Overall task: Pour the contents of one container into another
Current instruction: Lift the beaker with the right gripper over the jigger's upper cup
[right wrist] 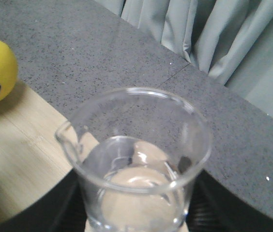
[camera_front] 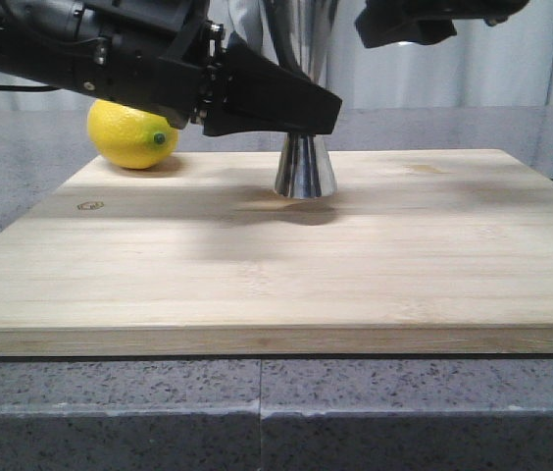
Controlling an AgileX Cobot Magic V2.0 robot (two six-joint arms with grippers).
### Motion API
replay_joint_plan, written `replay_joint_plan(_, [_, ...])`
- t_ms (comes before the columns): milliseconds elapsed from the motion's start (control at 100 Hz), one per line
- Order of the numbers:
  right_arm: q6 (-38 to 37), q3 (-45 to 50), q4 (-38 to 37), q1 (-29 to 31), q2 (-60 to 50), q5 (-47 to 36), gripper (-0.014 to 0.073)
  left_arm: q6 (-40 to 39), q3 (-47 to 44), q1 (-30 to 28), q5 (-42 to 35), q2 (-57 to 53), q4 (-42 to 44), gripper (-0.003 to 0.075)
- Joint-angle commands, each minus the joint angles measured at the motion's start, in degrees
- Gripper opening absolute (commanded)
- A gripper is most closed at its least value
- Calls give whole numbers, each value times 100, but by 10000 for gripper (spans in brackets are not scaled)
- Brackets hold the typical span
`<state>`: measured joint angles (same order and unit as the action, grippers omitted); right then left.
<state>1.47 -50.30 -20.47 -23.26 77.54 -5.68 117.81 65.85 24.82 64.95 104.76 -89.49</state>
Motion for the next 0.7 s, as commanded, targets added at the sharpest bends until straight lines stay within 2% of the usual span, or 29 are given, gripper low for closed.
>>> replay_joint_plan(0, [-6, -256, -248, -70, -216, -305, 247, -227, 250, 86, 231, -223, -249, 104])
replay_joint_plan(290, [-6, -256, -834, -289, -216, -418, 247, -370, 292, 86, 221, -223, -35, 104])
replay_joint_plan(690, [-6, -256, -1672, -288, -227, -545, 247, -374, 324, 86, 130, -223, -48, 104])
